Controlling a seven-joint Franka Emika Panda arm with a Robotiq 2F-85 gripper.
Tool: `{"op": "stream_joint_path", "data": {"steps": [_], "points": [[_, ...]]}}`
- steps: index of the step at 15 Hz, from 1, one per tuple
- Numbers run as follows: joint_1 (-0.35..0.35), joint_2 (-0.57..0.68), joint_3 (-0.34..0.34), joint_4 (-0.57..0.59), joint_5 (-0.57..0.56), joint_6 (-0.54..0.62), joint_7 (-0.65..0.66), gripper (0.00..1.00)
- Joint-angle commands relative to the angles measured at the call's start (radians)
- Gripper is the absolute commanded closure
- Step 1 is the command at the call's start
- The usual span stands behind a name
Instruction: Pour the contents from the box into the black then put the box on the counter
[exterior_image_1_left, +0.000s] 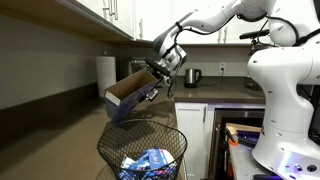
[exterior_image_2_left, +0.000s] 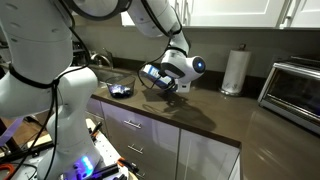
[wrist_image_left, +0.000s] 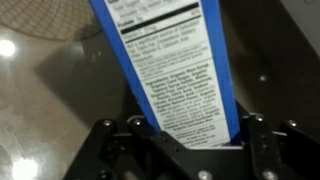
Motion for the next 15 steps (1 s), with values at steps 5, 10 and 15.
{"op": "stream_joint_path", "data": {"steps": [5, 10, 15], "points": [[0.071, -0.119, -0.072, 0.067, -0.056, 0.013, 0.057, 0.73], [0.090, -0.168, -0.102, 0.093, -0.063, 0.010, 0.079, 0.63], [0.104, -0.202, -0.120, 0.114, -0.067, 0.010, 0.097, 0.24]]}}
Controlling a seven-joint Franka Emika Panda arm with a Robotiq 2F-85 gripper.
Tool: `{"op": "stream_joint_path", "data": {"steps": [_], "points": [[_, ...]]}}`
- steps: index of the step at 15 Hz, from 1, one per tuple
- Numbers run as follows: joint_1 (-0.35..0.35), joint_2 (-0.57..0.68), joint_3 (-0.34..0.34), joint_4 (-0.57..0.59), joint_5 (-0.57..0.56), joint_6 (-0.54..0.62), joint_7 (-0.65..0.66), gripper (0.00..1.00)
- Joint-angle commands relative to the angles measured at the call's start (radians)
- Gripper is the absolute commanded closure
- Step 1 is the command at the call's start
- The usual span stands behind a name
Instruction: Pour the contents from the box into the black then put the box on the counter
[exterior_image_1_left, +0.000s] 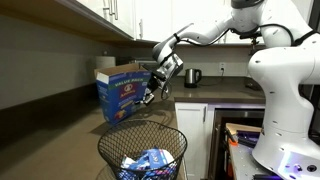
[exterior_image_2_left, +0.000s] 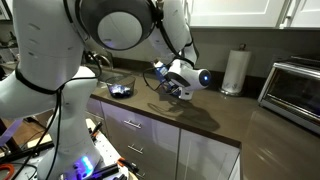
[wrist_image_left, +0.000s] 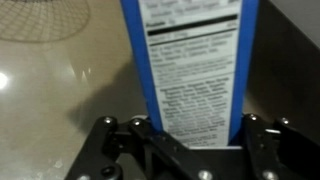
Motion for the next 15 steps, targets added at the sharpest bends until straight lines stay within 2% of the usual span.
{"op": "stream_joint_path", "data": {"steps": [1, 2, 5, 8, 10, 11, 12, 15], "points": [[0.019, -0.021, -0.012, 0.026, -0.030, 0.000, 0.053, 0.18], [0.021, -0.025, -0.015, 0.029, -0.031, 0.001, 0.057, 0.13], [0.030, -0.036, -0.023, 0.040, -0.034, 0.000, 0.069, 0.12], [0.037, -0.050, -0.030, 0.050, -0.046, -0.001, 0.085, 0.21], [0.041, -0.057, -0.032, 0.056, -0.049, 0.001, 0.093, 0.20], [0.041, -0.061, -0.032, 0.059, -0.050, 0.001, 0.097, 0.35], [0.041, -0.064, -0.031, 0.062, -0.051, 0.002, 0.100, 0.43], [0.033, -0.066, -0.020, 0.068, -0.047, -0.001, 0.101, 0.26]]}}
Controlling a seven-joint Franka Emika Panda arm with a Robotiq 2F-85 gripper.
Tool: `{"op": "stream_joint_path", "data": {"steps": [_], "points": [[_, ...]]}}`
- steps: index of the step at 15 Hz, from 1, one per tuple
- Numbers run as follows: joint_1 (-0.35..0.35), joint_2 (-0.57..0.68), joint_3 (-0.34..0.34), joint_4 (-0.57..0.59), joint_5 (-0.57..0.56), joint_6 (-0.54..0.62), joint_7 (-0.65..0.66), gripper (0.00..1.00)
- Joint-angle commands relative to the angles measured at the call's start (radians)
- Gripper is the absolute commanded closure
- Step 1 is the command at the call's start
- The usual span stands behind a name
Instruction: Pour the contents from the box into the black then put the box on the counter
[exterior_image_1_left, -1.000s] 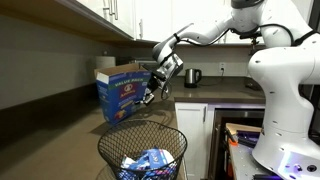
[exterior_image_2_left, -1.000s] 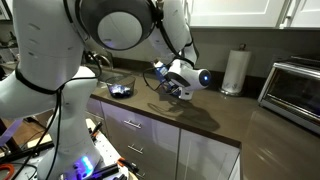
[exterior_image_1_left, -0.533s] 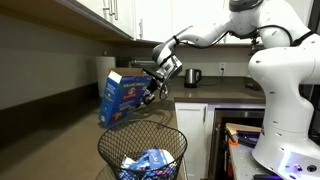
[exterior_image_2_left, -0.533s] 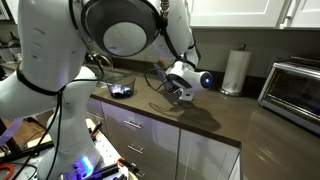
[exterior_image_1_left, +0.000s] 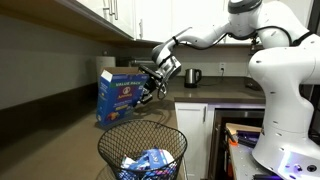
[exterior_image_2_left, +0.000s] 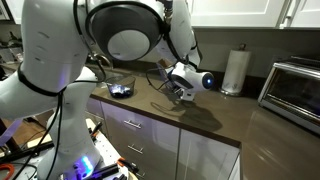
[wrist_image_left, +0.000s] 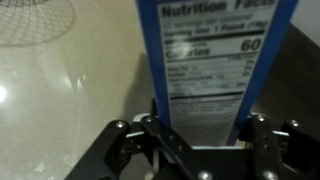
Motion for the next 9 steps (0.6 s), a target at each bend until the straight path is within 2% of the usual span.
{"op": "stream_joint_path", "data": {"steps": [1, 5, 8, 9], "points": [[-0.003, 0.000, 0.014, 0.013, -0.014, -0.005, 0.042, 0.23], [-0.017, 0.003, 0.039, 0.010, 0.000, 0.001, 0.036, 0.07], [-0.035, 0.009, 0.064, 0.003, 0.010, 0.005, 0.026, 0.00], [-0.041, 0.011, 0.073, 0.001, 0.013, 0.006, 0.022, 0.01]]}}
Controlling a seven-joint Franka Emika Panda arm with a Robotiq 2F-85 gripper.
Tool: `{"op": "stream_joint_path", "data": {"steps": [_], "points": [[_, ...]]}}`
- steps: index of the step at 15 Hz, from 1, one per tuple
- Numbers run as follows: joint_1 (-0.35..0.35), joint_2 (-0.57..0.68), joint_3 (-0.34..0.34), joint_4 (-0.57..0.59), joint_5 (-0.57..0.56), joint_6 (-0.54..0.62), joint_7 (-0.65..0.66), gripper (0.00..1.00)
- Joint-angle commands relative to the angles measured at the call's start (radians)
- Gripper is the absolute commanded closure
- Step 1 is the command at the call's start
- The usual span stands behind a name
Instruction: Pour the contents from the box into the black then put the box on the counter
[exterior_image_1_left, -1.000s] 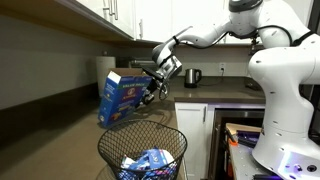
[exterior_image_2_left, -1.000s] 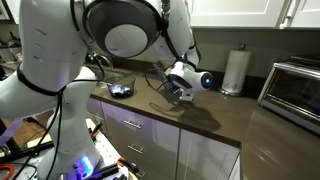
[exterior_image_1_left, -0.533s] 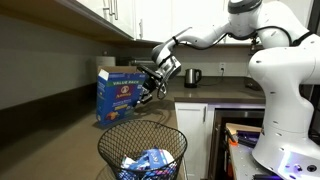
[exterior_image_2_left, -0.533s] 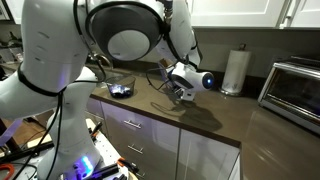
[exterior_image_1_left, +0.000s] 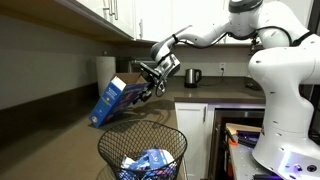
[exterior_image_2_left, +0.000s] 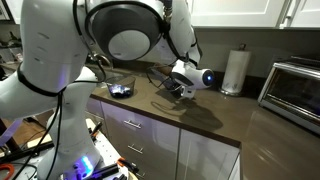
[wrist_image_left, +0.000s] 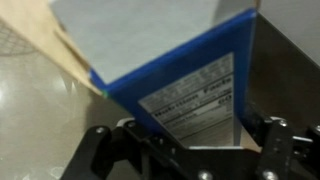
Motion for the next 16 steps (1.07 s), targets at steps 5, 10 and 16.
{"op": "stream_joint_path", "data": {"steps": [5, 10, 16], "points": [[-0.042, 0.000, 0.064, -0.009, 0.025, 0.010, 0.010, 0.16], [-0.046, -0.003, 0.103, -0.023, 0.051, 0.089, -0.036, 0.00], [-0.039, -0.003, 0.166, -0.041, 0.051, 0.224, -0.064, 0.00]]}}
